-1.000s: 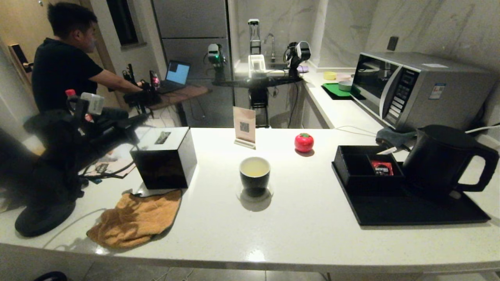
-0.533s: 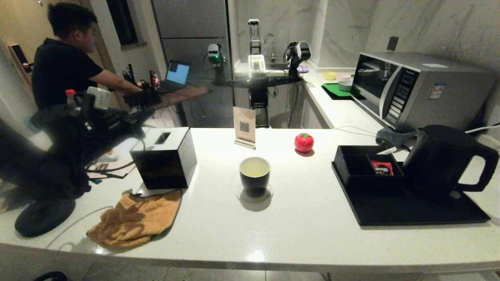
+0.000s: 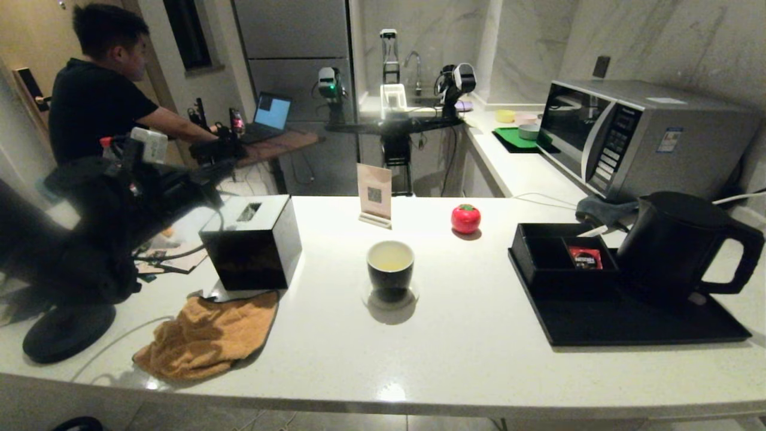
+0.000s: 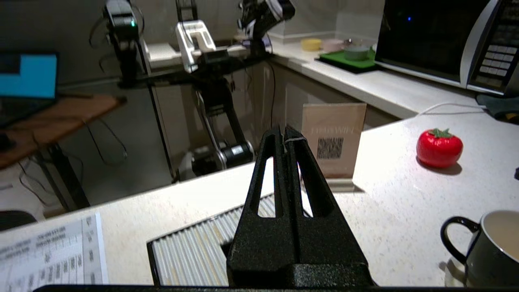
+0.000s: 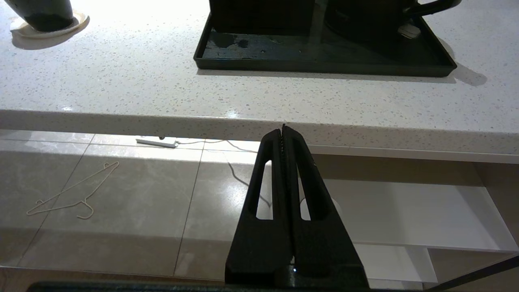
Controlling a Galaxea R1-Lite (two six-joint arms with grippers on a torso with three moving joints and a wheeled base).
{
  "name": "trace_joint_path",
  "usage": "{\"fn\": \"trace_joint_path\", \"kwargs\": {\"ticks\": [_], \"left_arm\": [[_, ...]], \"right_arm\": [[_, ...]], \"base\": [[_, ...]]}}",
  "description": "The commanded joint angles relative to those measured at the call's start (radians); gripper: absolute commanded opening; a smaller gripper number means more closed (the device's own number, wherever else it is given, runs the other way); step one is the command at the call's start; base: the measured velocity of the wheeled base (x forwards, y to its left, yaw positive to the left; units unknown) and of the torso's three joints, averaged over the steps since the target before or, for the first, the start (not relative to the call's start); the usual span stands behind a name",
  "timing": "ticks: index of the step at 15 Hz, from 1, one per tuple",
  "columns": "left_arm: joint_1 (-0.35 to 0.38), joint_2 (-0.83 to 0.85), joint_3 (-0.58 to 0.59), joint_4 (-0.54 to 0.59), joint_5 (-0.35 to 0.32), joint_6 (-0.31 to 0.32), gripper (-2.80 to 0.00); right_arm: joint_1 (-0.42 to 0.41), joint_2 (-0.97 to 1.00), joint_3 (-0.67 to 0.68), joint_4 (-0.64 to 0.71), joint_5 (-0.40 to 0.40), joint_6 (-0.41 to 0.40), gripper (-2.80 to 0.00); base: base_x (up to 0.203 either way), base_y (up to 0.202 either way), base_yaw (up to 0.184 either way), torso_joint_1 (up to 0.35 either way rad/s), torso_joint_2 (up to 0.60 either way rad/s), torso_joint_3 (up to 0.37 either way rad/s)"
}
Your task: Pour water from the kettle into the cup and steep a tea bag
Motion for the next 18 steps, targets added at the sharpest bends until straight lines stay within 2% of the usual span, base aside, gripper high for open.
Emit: {"fn": "trace_joint_path", "kwargs": {"ticks": [1,5,6,7,18], "left_arm": [[0.002,0.0,0.008,-0.014,-0.004,-0.001,-2.8],[0.002,0.0,0.021,-0.012,-0.005,-0.001,-2.8],[0.002,0.0,0.028,-0.014,-0.005,-0.001,-1.0],[0.001,0.001,0.038,-0.015,-0.005,0.0,0.0],[0.005,-0.006,0.143,-0.073,-0.003,0.012,0.0]], "right_arm": [[0.0,0.001,0.0,0.001,0.0,0.0,-2.8],[0.001,0.001,0.0,0.001,0.0,-0.001,-2.8],[0.001,0.001,0.0,0.001,0.0,0.0,-2.8],[0.001,0.001,0.0,0.001,0.0,0.0,-2.8],[0.001,0.001,0.0,0.001,0.0,0.0,-2.8]], "base": [[0.0,0.0,0.0,0.0,0.0,0.0],[0.0,0.0,0.0,0.0,0.0,0.0],[0.0,0.0,0.0,0.0,0.0,0.0],[0.0,0.0,0.0,0.0,0.0,0.0],[0.0,0.0,0.0,0.0,0.0,0.0]]}}
